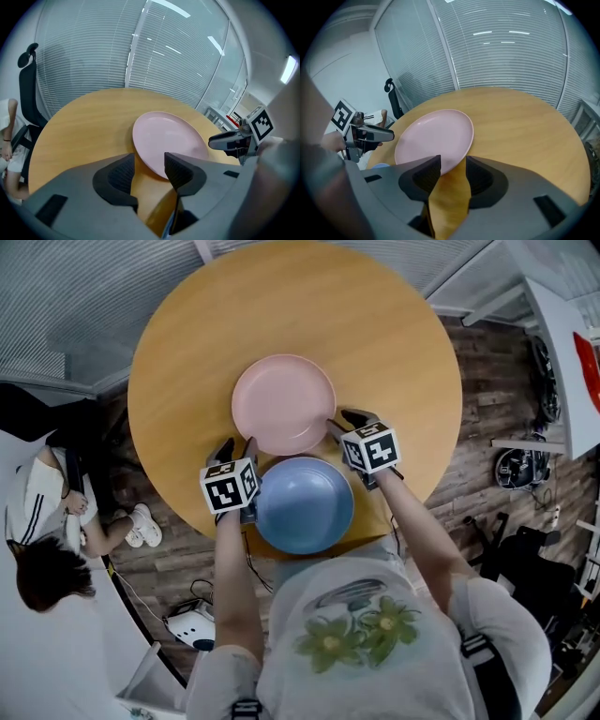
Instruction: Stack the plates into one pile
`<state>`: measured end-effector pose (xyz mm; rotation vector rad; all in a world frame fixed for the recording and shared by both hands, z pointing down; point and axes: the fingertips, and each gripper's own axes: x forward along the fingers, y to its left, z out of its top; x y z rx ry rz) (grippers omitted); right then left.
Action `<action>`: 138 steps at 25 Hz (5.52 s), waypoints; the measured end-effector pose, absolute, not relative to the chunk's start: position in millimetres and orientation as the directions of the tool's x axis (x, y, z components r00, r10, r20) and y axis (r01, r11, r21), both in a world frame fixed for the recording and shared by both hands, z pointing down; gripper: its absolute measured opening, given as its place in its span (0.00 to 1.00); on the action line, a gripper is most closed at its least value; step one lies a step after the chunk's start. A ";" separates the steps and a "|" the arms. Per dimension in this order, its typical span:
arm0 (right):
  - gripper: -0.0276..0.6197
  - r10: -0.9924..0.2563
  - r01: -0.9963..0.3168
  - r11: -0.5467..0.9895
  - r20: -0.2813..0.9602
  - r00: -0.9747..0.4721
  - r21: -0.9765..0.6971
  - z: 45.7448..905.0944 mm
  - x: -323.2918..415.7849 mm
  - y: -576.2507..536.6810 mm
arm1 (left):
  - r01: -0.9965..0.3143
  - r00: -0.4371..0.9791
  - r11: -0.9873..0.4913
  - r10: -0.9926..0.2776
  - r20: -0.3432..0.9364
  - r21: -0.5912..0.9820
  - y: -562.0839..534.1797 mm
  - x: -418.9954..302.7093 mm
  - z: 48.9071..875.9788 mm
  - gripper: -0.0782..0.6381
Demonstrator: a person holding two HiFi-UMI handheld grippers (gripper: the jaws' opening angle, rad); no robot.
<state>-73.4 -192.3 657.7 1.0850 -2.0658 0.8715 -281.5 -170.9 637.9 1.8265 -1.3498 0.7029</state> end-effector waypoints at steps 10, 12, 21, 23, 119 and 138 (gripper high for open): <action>0.28 -0.415 -0.871 0.407 0.793 -0.446 -0.276 671.6 -70.4 -196.8 | -0.956 0.292 -0.149 -0.507 0.811 0.251 -176.7 -272.3 655.4 0.40; 0.28 -0.406 -0.871 0.402 0.798 -0.446 -0.283 675.4 -70.5 -199.1 | -0.958 0.288 -0.153 -0.494 0.821 0.244 -178.7 -271.9 661.2 0.40; 0.28 -0.401 -0.874 0.403 0.807 -0.435 -0.271 681.4 -72.1 -203.2 | -0.968 0.250 -0.129 -0.488 0.836 0.215 -181.2 -277.7 672.7 0.36; 0.28 -0.400 -0.872 0.412 0.808 -0.433 -0.263 680.8 -73.3 -203.4 | -0.970 0.245 -0.128 -0.497 0.832 0.208 -181.5 -277.0 672.0 0.32; 0.27 -0.126 -0.445 0.864 0.755 -0.644 -0.236 567.1 -72.8 -18.7 | -0.905 -0.133 0.399 -0.595 0.792 0.148 112.0 -227.1 560.2 0.29; 0.27 -0.061 -0.421 0.875 0.806 -0.589 -0.241 610.8 -61.7 -4.0 | -0.912 -0.089 0.387 -0.514 0.853 0.138 134.4 -208.7 598.8 0.29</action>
